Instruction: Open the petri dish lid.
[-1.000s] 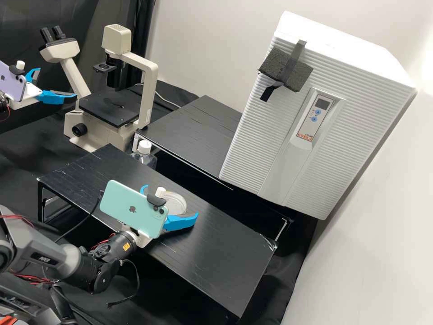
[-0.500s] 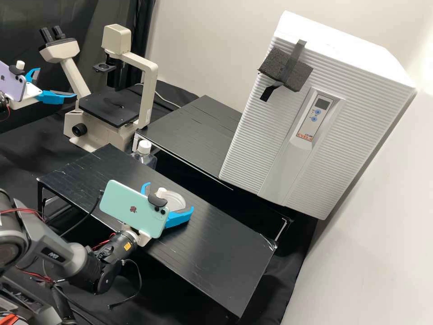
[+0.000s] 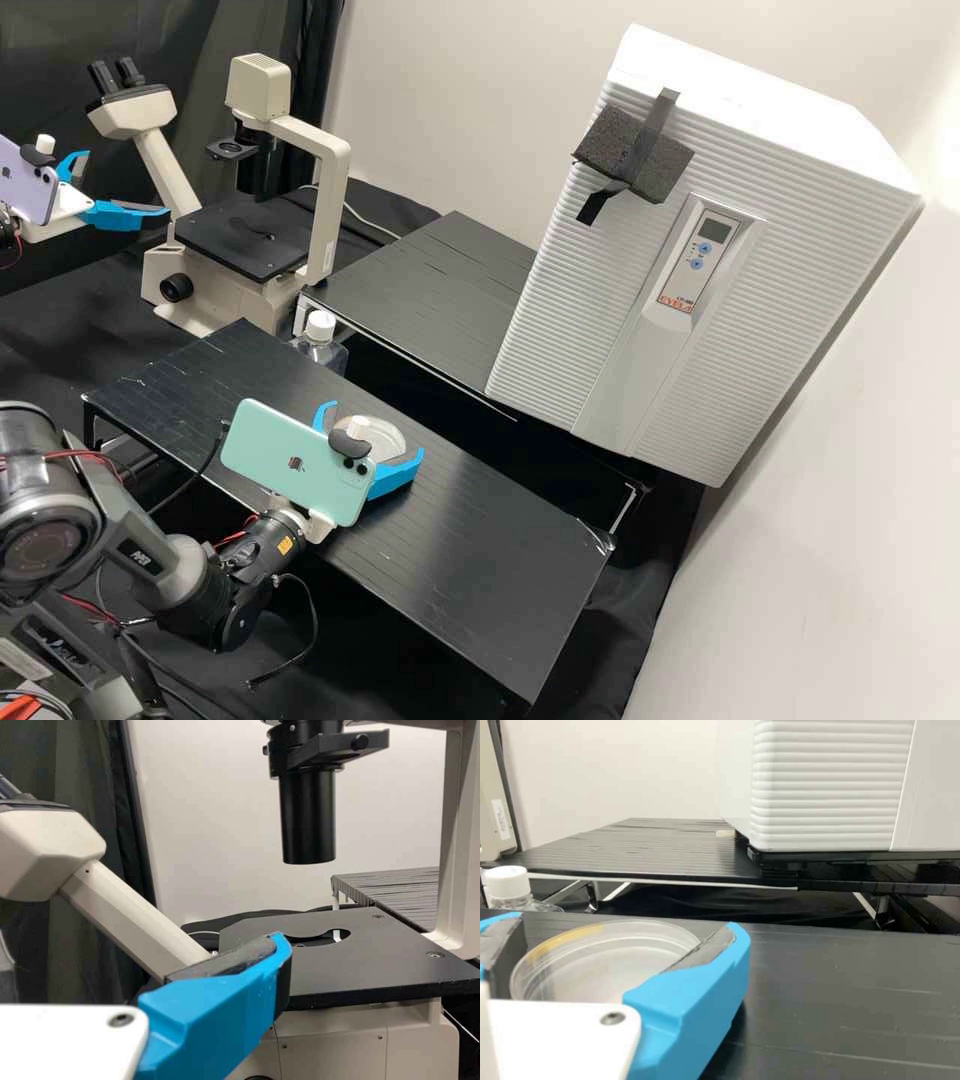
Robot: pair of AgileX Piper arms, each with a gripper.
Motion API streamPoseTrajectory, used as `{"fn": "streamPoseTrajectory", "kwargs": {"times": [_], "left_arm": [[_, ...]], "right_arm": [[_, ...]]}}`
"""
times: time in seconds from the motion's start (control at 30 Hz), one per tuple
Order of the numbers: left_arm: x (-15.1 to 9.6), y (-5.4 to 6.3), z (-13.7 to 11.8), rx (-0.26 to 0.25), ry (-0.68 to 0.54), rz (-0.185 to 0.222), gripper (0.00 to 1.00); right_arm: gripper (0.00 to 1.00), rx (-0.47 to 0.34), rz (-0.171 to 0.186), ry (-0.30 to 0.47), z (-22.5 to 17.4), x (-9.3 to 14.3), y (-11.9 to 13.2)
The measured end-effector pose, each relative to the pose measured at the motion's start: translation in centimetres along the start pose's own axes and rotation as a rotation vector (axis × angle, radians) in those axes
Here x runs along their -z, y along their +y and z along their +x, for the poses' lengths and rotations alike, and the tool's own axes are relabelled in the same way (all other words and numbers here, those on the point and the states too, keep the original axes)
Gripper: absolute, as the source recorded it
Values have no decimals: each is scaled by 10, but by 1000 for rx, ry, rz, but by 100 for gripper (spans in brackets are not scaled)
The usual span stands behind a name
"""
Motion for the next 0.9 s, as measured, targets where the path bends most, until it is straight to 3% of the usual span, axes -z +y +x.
{"fn": "streamPoseTrajectory", "kwargs": {"times": [0.5,0.73,0.9], "left_arm": [[0,0,0,0,0,0,100],[0,0,0,0,0,0,100],[0,0,0,0,0,0,100]], "right_arm": [[0,15,-22,37,-4,13,-1],[0,-39,-16,-1,-16,4,15],[0,-123,3,-44,-22,-10,29]]}}
